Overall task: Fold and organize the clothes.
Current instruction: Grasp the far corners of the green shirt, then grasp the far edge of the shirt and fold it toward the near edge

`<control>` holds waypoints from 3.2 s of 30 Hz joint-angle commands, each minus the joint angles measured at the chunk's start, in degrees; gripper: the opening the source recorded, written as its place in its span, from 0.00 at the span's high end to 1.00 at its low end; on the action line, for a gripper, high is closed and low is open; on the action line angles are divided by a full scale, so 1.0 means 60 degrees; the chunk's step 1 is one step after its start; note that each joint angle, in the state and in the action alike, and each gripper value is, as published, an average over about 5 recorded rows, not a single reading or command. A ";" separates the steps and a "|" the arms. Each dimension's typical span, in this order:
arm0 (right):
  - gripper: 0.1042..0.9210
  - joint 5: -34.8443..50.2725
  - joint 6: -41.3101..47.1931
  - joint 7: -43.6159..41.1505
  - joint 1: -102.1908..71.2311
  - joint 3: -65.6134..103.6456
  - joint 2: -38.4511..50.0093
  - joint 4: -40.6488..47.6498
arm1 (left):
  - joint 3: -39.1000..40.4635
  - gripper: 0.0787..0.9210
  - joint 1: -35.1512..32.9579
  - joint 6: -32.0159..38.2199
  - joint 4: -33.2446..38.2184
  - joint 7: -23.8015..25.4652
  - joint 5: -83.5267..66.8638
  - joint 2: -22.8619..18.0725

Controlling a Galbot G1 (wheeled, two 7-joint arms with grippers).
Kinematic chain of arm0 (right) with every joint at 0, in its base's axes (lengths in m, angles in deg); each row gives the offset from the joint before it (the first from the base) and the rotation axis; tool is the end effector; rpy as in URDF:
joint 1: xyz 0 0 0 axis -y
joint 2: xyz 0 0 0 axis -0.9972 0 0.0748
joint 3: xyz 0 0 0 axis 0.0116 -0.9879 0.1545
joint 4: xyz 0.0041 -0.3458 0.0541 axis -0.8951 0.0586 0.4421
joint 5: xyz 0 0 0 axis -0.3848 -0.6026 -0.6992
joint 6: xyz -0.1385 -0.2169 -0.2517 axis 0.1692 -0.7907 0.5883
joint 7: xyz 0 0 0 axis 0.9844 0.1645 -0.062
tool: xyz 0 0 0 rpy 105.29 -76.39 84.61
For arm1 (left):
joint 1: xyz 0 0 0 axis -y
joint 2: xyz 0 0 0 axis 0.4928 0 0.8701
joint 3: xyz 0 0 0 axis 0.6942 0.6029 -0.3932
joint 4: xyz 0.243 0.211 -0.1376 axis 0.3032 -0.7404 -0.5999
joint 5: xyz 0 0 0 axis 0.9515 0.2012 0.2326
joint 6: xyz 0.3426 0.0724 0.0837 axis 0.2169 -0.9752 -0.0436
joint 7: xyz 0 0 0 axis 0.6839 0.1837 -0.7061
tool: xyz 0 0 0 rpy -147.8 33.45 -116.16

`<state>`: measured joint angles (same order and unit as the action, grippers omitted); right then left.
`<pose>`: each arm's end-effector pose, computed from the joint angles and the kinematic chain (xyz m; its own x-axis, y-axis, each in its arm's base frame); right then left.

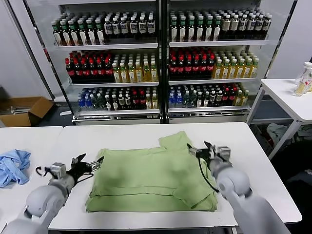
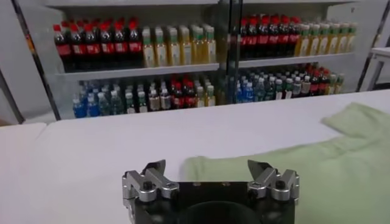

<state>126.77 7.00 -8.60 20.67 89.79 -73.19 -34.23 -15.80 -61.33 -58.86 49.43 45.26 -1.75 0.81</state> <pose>0.4149 -0.0141 -0.2371 -0.8903 -0.2129 0.4024 -0.1984 0.9770 0.0780 0.3521 0.1628 -0.2763 -0.8713 0.1755 0.4583 0.1881 0.9820 -0.0183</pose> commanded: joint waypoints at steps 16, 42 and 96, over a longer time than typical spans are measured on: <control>0.12 -0.1654 -0.0606 -0.0592 0.3294 -0.0769 -0.2738 0.6501 | 0.1809 0.12 0.3092 0.0227 -0.4175 0.1370 0.0329 -0.0203; 0.82 -0.1752 -0.0920 -0.0705 0.3291 -0.0580 -0.2833 0.6551 | 0.1400 0.81 0.2294 0.0255 -0.3462 0.1845 0.0387 -0.0392; 1.00 0.0027 0.0011 0.0219 -0.7124 0.2477 0.1271 -0.5288 | -0.1861 0.99 -0.3345 -0.0667 0.1741 0.2096 -0.0328 0.0707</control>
<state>128.44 7.12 -7.73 -13.09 103.79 -65.13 -62.97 -26.40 -78.99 -60.52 58.64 56.65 -6.35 5.26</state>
